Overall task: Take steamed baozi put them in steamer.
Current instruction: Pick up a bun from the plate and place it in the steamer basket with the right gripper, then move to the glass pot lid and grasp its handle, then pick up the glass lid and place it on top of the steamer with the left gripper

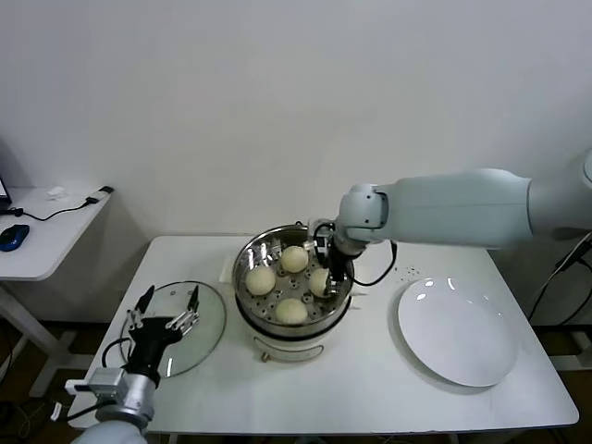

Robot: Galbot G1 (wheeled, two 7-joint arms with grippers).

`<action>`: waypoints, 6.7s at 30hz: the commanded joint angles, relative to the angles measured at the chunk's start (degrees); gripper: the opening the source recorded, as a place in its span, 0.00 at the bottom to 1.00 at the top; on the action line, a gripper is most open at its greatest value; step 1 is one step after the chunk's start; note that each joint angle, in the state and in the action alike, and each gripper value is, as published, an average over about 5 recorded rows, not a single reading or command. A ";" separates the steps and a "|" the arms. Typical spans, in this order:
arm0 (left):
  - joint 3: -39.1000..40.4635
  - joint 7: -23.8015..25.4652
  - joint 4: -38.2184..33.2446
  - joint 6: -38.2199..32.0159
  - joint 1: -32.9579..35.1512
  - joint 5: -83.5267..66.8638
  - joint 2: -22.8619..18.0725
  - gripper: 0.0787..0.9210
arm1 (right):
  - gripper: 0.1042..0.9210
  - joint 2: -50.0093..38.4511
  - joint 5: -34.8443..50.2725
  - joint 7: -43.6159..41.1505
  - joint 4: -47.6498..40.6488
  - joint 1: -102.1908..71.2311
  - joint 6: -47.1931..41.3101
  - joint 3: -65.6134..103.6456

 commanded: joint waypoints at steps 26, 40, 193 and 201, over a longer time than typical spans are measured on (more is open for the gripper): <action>-1.53 -0.22 0.00 -1.55 0.55 2.60 1.75 0.88 | 0.88 -32.79 1.21 32.81 -0.93 -25.64 15.78 53.30; -3.01 -1.01 1.61 -1.66 -1.53 3.36 4.75 0.88 | 0.88 -37.05 -19.66 29.50 10.38 -108.38 26.45 138.27; 22.21 12.89 1.79 23.78 -23.07 79.13 18.76 0.07 | 0.88 14.03 -49.76 35.18 23.40 -141.48 41.60 147.55; 32.31 16.33 5.37 26.46 -29.61 85.14 14.42 0.07 | 0.88 15.01 -51.06 35.42 23.78 -140.76 41.33 146.42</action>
